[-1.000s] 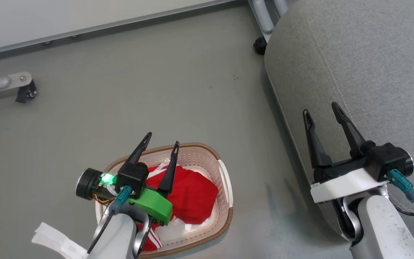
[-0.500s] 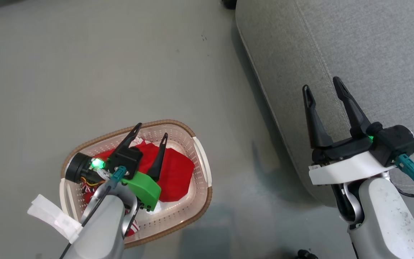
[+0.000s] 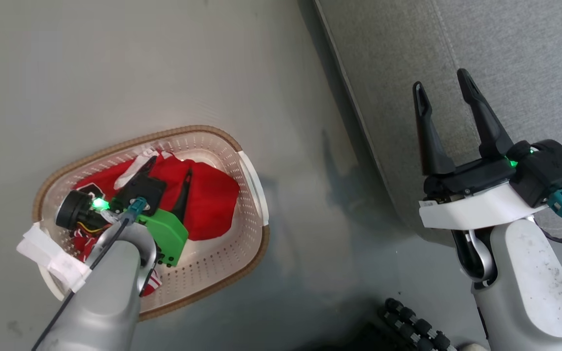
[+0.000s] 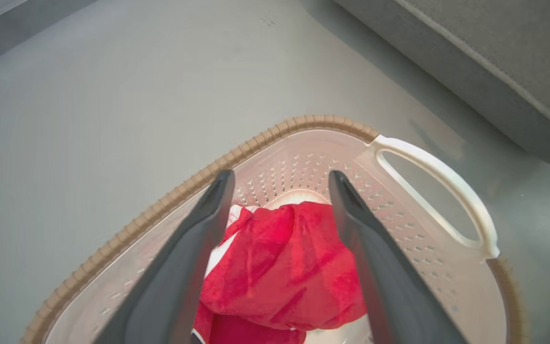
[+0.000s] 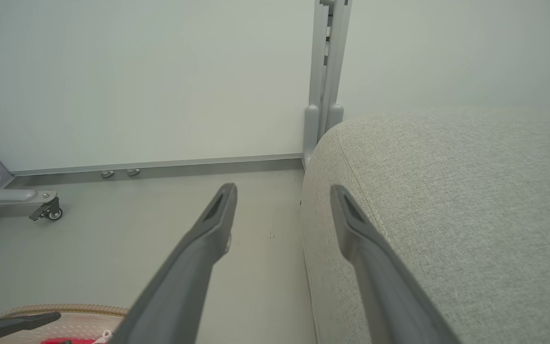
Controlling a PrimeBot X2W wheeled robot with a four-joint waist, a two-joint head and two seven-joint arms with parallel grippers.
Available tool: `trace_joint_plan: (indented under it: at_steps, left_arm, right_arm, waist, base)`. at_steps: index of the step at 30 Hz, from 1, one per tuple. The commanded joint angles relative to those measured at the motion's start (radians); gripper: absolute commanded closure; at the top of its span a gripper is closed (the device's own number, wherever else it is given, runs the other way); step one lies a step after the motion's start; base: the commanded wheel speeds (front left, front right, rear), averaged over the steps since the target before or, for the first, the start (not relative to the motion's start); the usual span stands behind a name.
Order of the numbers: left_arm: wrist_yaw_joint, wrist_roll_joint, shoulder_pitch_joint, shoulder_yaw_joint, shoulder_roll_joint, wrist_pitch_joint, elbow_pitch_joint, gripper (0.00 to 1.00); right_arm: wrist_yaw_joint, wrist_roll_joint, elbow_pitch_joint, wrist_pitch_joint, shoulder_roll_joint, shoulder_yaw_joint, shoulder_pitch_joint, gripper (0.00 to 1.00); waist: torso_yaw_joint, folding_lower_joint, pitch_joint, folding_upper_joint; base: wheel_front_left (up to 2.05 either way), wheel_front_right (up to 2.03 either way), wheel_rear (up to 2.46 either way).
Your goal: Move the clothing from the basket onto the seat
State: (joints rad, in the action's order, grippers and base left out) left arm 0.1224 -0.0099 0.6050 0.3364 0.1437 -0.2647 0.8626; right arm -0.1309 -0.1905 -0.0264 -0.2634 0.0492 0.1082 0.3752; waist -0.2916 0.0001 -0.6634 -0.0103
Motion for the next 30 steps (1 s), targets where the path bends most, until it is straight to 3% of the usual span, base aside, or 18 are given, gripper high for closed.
trace_joint_plan:
  at_steps: [1,19,30]
  left_arm:
    - [-0.005,0.003,0.033,0.0,0.014,0.0,0.019,0.0]
    - [0.003,0.076,0.244,0.114,0.026,0.001,0.352,0.0]
    - [0.007,0.124,0.333,0.206,0.035,0.05,0.415,0.0]
  right_arm:
    - [0.0,0.004,-0.01,-0.002,0.002,0.001,0.017,0.0]
    - [0.0,0.004,-0.068,-0.002,0.002,0.012,0.05,0.0]
    - [0.0,0.0,-0.099,-0.002,0.002,0.027,0.045,0.0]
  waist:
    - [-0.024,-0.0001,-0.057,0.0103]
    - [-0.031,-0.0001,-0.223,0.0103]
    - [-0.04,-0.0001,-0.284,0.0103]
  base:
    - [0.0,0.0,0.0]
    - [0.0,0.0,0.0]
    - [0.0,0.0,0.0]
